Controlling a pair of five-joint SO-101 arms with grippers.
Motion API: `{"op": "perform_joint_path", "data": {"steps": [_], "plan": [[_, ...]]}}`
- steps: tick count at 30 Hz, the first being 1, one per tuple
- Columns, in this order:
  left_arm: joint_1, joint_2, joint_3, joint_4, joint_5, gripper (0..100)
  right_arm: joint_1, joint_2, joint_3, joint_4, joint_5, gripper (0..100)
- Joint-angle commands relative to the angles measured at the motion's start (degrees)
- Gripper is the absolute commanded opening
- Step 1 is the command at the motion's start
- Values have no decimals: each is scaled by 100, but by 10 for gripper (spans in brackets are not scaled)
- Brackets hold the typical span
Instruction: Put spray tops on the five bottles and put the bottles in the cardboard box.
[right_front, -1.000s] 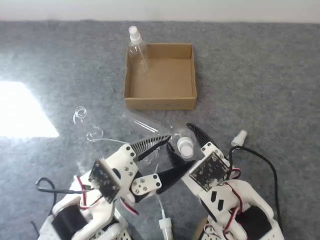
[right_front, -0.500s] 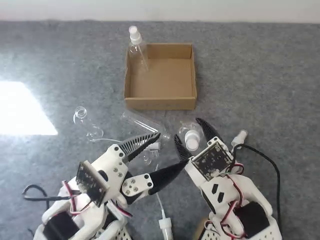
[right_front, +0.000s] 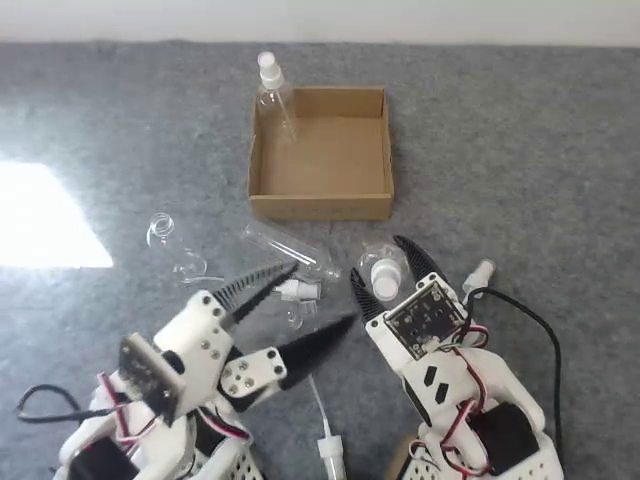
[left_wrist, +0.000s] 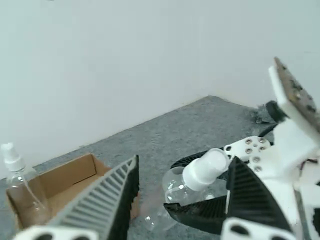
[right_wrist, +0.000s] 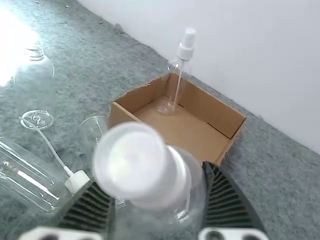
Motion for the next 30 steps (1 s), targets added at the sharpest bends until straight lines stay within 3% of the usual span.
{"op": "perform_joint_path", "data": {"steps": [1, 10, 21, 27, 30], "plan": [[-651, -79, -268, -281, 360, 267, 66, -66, -62, -119, -62, 80], [-2479, -79, -251, -914, 404, 267, 66, -57, -62, -110, -62, 80], [-3895, -79, 251, -9, 440, 267, 66, -4, -281, -22, -62, 81], [-4325, -79, 1253, -237, 1081, 267, 57, 1138, -1240, 57, -44, 84], [-4862, -79, 1279, -264, 1125, 267, 31, 1956, -1925, 48, -44, 84]]}}
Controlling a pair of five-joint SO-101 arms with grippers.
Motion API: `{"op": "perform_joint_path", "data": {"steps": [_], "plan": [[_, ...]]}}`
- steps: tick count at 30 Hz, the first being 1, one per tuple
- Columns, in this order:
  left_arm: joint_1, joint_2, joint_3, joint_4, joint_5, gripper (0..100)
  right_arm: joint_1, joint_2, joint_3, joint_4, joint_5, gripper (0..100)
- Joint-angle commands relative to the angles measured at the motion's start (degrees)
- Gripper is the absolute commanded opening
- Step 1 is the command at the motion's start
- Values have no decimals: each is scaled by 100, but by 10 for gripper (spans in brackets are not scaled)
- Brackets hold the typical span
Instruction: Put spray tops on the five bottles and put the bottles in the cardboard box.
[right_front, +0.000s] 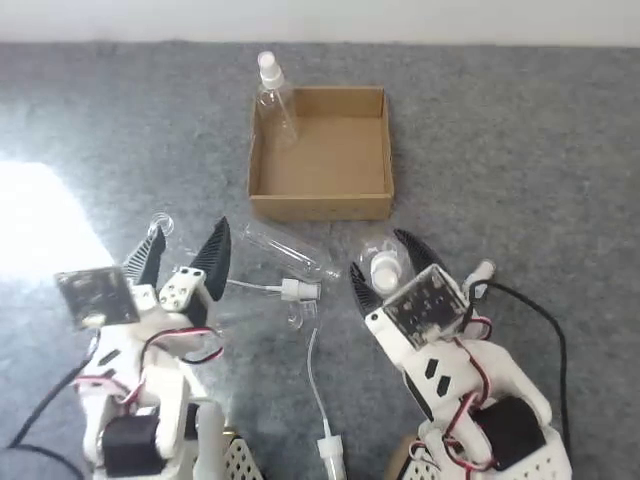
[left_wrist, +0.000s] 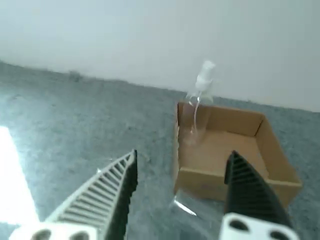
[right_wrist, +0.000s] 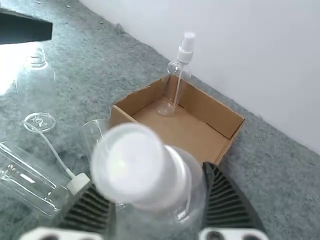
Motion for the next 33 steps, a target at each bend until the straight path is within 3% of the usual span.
{"op": "perform_joint_path", "data": {"steps": [1, 9, 24, 33], "plan": [[-545, -79, -4, -167, 158, 267, 40, 1244, -1319, -22, -53, 84], [-1187, -79, 13, -149, 554, 267, 40, 3011, -2919, -22, -70, 80], [-1204, -79, 224, -334, 545, 267, 22, 5745, -5046, -66, -97, 80], [-1204, -79, 224, -334, 536, 267, -4, 6756, -5284, -1332, -580, 80]]}}
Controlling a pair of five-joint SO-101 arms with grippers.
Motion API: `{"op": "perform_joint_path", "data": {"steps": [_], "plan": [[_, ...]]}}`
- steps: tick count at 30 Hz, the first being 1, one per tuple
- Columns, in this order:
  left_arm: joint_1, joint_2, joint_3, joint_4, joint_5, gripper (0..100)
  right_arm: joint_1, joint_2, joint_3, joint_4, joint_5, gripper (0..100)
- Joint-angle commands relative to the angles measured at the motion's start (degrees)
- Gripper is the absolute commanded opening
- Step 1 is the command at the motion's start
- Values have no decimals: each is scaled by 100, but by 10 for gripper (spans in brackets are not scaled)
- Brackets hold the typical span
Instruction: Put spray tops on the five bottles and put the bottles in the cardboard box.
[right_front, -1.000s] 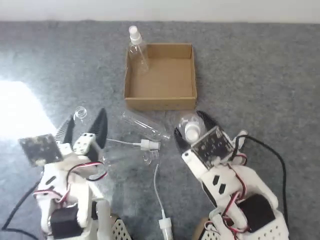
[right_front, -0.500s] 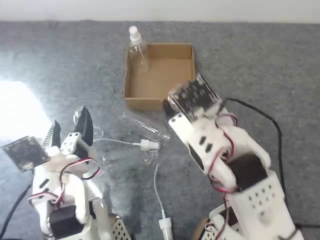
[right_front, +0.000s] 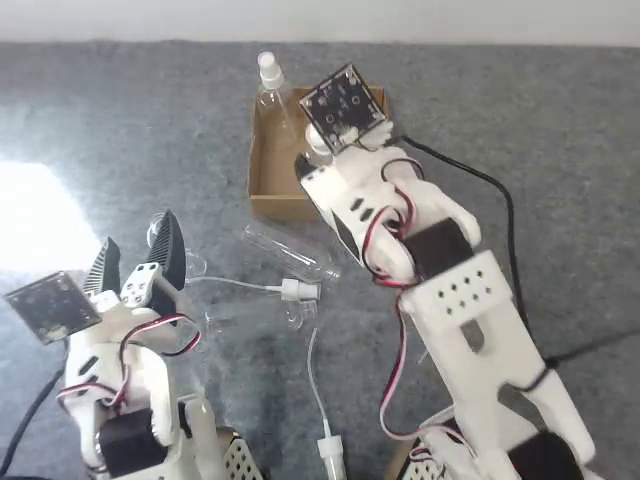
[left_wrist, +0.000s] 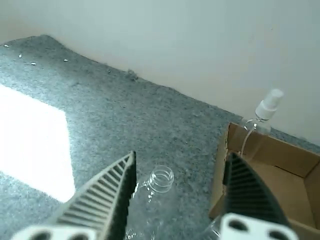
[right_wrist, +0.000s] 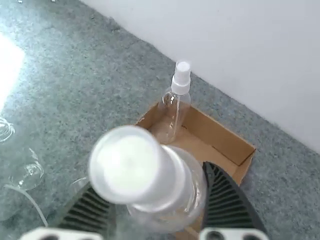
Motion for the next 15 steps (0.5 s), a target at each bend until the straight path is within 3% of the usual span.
{"op": "perform_joint_path", "data": {"steps": [1, 7, 15], "plan": [[-35, -79, -13, -132, 53, 267, -48, 259, -387, -708, -88, 80], [-35, -79, -13, -123, 53, 267, -145, 998, -492, -1587, -79, 80], [-35, -79, -13, -105, 53, 267, -154, 2571, -1785, -1631, -114, 80]]}}
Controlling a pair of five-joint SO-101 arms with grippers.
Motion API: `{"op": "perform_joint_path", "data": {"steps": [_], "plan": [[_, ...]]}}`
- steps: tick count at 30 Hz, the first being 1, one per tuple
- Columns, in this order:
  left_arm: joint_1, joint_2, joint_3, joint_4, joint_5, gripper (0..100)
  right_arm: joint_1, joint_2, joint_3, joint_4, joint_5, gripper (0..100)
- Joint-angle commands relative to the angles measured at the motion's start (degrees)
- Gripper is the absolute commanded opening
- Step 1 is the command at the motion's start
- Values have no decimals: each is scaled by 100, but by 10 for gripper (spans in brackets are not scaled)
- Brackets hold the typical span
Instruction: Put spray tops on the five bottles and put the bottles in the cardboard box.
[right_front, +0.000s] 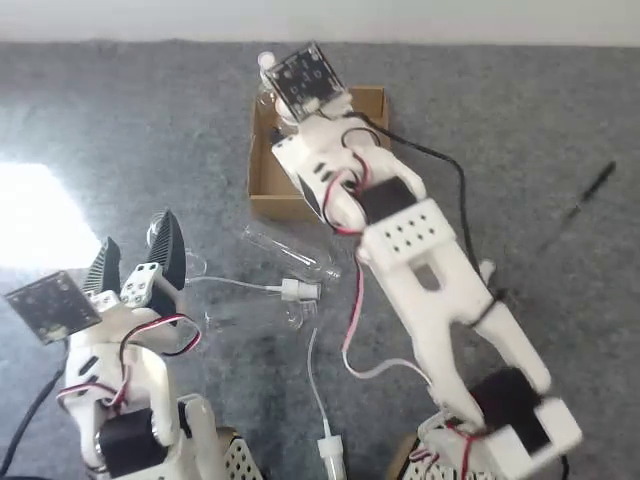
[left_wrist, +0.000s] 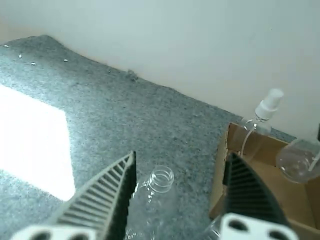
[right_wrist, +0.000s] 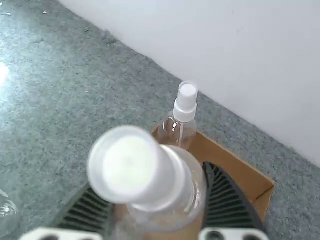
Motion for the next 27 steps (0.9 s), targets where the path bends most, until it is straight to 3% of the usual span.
{"op": "perform_joint_path", "data": {"steps": [1, 15, 20, 27], "plan": [[-35, -79, -13, -105, 53, 267, -84, 637, -1064, -154, -70, 80], [-35, -79, -4, -97, 53, 267, -119, 2519, -2470, -171, -97, 80], [-26, -79, 48, -105, 53, 267, -119, 2949, -2708, -207, -686, 83], [-18, -79, 48, -105, 53, 267, -119, 3371, -2998, -215, -765, 84]]}}
